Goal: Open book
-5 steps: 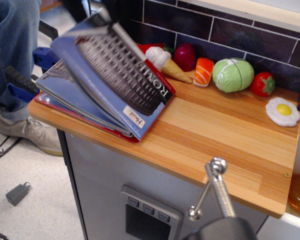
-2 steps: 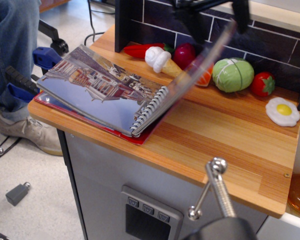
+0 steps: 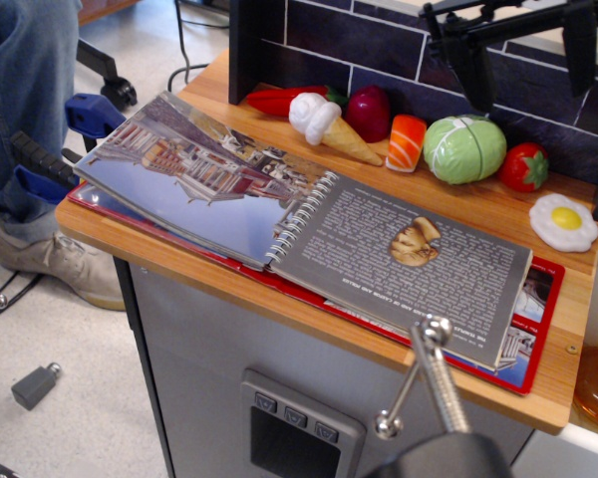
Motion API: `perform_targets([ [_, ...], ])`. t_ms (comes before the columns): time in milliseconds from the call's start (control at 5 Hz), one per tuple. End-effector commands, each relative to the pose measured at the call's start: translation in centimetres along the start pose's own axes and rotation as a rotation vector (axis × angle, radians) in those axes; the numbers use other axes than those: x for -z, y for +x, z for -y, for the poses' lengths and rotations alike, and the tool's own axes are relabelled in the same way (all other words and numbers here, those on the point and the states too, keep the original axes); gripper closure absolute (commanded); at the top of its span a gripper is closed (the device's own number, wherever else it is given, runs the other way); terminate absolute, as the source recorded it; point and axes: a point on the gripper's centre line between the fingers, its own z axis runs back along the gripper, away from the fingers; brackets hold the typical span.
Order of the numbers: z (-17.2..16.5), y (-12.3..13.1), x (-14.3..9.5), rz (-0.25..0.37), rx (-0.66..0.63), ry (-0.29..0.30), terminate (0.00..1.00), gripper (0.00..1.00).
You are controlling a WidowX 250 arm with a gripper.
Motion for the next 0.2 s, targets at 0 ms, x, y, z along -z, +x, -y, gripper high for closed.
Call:
perform_targets([
  [0,1.17,-2.32,-0.63,0.082,0.015,0.149,1.00,0.00],
])
